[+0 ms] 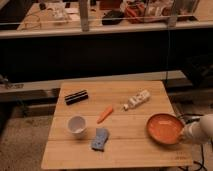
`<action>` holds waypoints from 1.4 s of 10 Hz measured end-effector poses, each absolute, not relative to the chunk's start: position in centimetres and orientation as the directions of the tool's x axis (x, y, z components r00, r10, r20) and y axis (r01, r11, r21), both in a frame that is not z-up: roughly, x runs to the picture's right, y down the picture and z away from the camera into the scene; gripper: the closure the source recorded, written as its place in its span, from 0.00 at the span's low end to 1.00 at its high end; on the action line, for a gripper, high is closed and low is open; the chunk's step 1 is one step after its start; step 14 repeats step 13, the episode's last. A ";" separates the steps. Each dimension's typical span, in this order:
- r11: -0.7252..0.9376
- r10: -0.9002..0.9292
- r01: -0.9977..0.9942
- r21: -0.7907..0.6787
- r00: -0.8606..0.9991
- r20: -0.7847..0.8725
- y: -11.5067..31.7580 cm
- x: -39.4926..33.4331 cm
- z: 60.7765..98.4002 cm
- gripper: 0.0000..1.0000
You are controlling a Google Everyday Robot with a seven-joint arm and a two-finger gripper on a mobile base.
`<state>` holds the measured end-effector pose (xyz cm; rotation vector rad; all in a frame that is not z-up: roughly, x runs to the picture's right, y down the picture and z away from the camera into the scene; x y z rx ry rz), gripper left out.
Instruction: Drag the ceramic bowl in a circle
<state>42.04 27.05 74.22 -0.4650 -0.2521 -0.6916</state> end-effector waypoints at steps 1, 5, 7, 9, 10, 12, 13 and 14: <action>0.681 -0.548 0.657 -0.323 0.750 0.371 26.4 42.2 75.1 1.00; 0.670 -0.559 0.686 -0.284 0.718 0.414 24.2 37.8 78.1 1.00; 0.636 -0.583 0.729 -0.251 0.668 0.463 24.1 32.8 78.9 1.00; 0.582 -0.613 0.783 -0.218 0.599 0.516 24.8 28.1 79.3 1.00; 0.548 -0.628 0.813 -0.198 0.556 0.544 25.4 25.5 79.1 1.00; 0.505 -0.638 0.841 -0.195 0.516 0.571 26.6 23.1 78.3 1.00; 0.489 -0.642 0.850 -0.195 0.503 0.579 27.2 22.3 77.9 1.00; 0.489 -0.642 0.850 -0.195 0.503 0.579 27.2 22.3 77.9 1.00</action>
